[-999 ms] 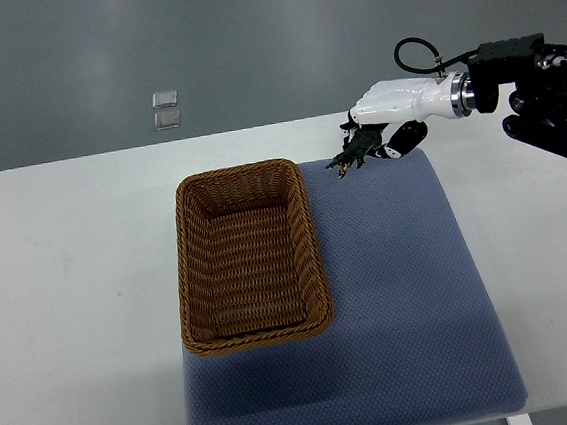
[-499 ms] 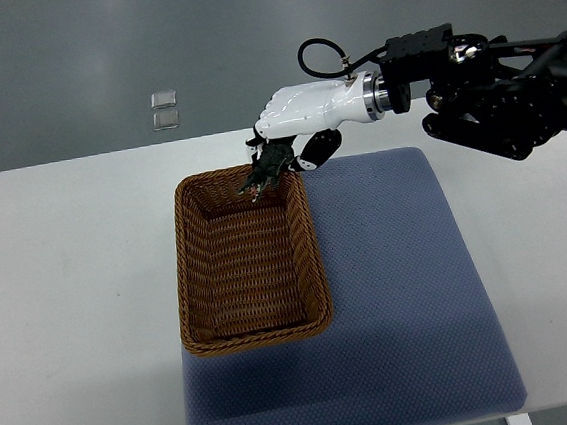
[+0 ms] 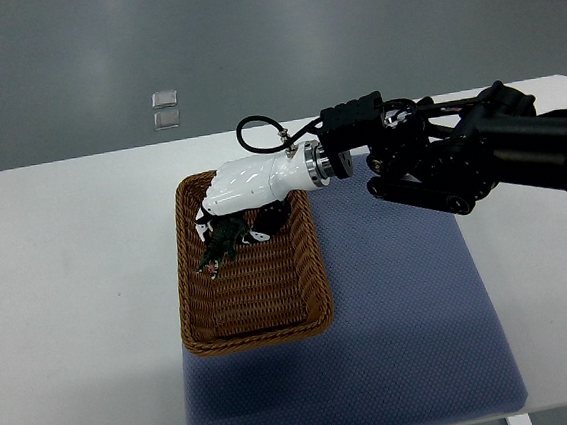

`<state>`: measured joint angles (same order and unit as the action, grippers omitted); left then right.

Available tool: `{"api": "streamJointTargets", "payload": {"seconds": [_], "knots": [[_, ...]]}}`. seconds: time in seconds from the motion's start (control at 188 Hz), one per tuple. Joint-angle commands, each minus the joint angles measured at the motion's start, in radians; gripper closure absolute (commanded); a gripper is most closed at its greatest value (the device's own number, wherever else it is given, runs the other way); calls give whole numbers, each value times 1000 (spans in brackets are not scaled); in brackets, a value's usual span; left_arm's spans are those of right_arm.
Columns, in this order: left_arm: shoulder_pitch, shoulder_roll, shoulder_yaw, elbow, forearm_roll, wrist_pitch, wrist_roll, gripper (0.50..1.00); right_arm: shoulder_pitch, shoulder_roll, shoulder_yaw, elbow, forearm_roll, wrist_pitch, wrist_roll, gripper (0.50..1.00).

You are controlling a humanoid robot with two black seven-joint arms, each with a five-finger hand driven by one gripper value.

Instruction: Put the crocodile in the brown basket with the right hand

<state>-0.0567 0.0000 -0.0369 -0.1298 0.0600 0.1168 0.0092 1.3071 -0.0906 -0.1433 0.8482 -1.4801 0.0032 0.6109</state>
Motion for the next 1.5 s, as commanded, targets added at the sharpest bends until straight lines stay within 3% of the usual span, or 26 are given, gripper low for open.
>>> {"api": "streamJointTargets", "payload": {"seconds": [0.0,0.186,0.319,0.595,0.813,1.063,1.323,1.493], "knots": [[0,0,2,-2,0,0,0,500,-11,-1,-2,-3,-2,0,0,799],[0,0,3,-1,0,0,0,500,-22,-8,-1,-5,-2,-3,0,658],[0,0,3,-1,0,1,0,500,-26,-11,-2,-11,-2,-45,0,605],[0,0,2,-2,0,1,0,500,-28,-41,16,-17,17,-80,0,603],[0,0,2,-2,0,1,0,500,-101,-72,182,-44,147,-80,0,603],[0,0,0,-2,0,1,0,500,-224,-138,353,-67,488,-80,-143,599],[0,0,0,-1,0,1,0,500,-330,-159,514,-173,903,-83,-296,599],[0,0,0,-1,0,1,0,500,-376,-189,534,-189,1107,-92,-353,597]]}}
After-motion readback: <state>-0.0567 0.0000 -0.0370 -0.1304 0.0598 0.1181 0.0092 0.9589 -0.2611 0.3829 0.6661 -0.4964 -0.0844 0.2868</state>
